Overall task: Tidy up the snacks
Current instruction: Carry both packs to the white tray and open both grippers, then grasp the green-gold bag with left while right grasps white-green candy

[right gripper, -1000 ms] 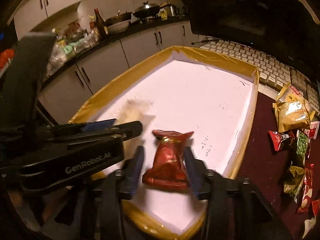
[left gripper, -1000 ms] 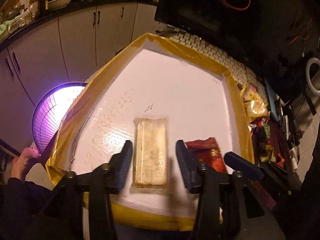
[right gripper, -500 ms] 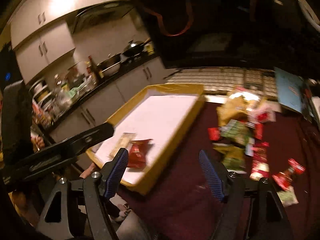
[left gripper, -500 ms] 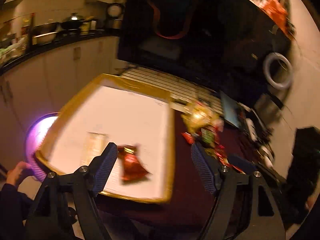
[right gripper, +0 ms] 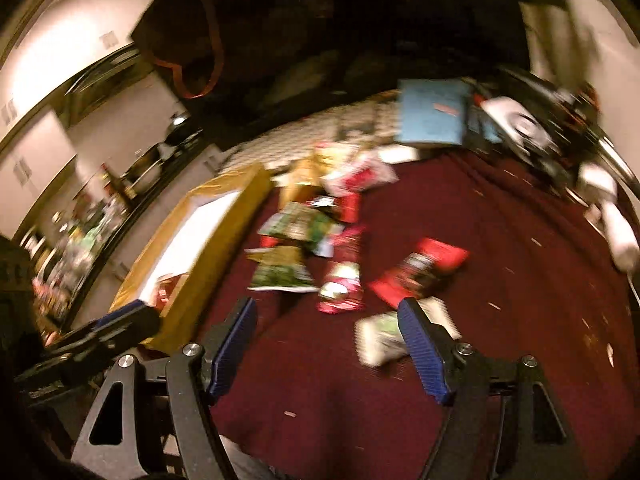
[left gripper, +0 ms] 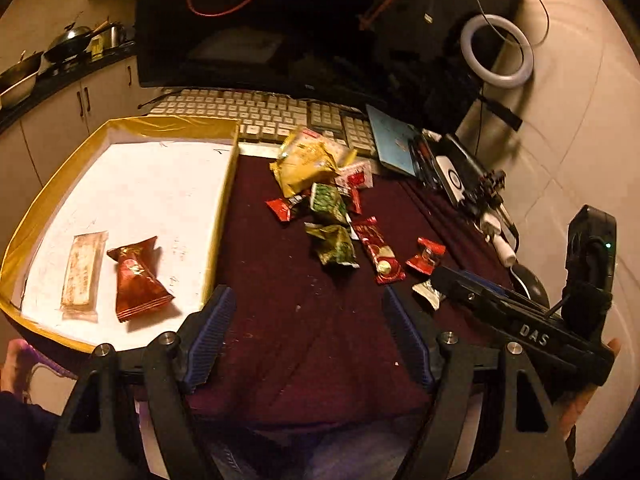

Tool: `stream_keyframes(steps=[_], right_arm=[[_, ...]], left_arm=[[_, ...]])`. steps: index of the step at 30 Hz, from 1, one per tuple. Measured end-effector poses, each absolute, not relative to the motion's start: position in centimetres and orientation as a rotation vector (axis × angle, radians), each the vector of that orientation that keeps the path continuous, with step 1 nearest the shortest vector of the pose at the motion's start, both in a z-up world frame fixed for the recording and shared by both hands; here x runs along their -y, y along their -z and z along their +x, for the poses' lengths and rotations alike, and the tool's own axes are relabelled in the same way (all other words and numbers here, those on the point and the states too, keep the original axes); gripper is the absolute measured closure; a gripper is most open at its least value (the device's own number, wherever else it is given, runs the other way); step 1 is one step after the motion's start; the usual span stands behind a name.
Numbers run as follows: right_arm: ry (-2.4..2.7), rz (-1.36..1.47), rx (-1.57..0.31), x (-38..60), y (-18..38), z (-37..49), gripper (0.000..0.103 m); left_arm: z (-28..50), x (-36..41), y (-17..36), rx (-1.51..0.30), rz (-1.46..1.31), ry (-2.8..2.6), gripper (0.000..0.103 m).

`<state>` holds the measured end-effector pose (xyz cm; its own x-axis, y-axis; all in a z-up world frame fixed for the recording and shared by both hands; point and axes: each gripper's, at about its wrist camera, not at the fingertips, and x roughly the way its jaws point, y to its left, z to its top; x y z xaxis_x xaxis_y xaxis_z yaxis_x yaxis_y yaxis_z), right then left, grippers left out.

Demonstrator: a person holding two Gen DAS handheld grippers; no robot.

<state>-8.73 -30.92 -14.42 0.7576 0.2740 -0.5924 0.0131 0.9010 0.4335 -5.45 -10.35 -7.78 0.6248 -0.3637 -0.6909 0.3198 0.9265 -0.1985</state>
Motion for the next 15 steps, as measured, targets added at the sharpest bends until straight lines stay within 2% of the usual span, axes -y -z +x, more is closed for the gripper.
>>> stream_keyframes(steps=[8, 11, 15], right_arm=[[-0.103, 0.465, -0.765, 29.1, 14.4, -7.3, 0.035], [-0.097, 0.448, -0.783, 31.8, 15.7, -7.7, 0.04], [-0.061, 0.433, -0.781, 29.1, 15.5, -7.3, 0.044]], left_arm=[[-4.9, 11.1, 8.2, -0.842, -0.071, 0.414, 0.027], [-4.7, 11.1, 8.3, -0.854, -0.079, 0.421, 0.027], [-4.0, 11.3, 8.7, -0.871, -0.078, 0.421, 0.027]])
